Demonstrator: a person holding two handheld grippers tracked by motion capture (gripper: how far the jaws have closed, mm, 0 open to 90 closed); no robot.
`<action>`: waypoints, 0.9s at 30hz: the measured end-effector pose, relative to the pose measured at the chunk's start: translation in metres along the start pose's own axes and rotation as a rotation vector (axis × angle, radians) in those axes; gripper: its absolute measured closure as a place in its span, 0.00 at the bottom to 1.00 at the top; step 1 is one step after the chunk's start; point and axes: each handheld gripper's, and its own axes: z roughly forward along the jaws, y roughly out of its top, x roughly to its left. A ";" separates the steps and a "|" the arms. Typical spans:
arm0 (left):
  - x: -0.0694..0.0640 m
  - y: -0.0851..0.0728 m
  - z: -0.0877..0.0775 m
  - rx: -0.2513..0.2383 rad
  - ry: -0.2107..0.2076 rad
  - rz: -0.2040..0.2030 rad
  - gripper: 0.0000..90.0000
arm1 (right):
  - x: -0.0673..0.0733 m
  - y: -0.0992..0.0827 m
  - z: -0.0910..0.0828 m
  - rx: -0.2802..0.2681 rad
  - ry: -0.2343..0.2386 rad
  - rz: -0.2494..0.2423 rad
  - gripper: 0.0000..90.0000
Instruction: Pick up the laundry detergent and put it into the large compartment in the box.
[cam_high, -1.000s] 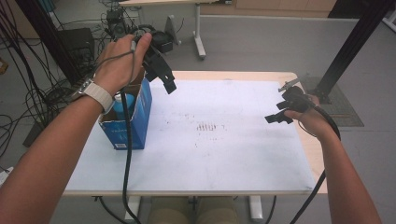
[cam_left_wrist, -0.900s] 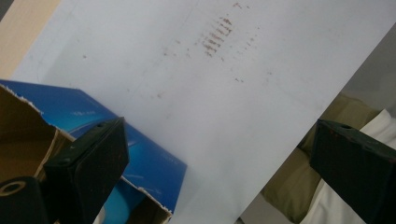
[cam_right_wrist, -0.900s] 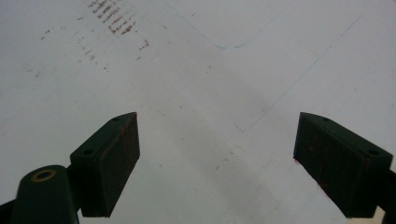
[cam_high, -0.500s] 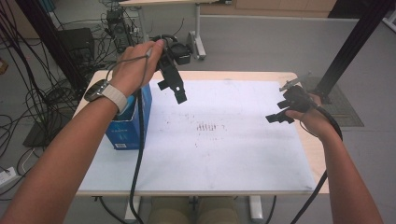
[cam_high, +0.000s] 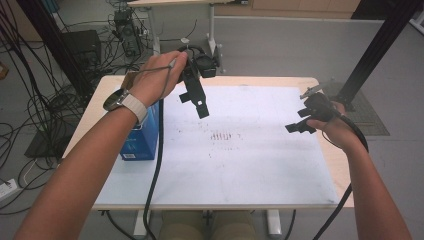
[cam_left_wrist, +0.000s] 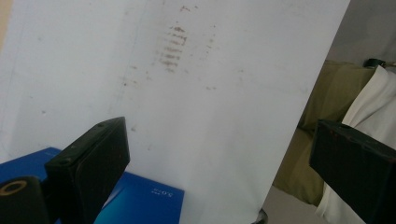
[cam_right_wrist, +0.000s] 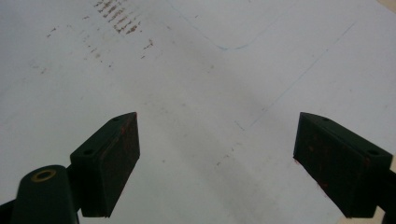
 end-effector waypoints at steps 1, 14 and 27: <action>0.001 0.001 0.002 0.003 -0.007 0.006 0.06 | 0.000 0.000 0.000 -0.002 0.000 0.001 0.16; -0.004 0.014 0.026 0.010 -0.020 0.054 0.06 | 0.002 -0.001 0.004 -0.002 0.006 -0.003 0.16; -0.005 0.028 0.051 0.047 -0.040 0.114 0.06 | 0.000 0.000 0.009 0.003 0.008 -0.002 0.16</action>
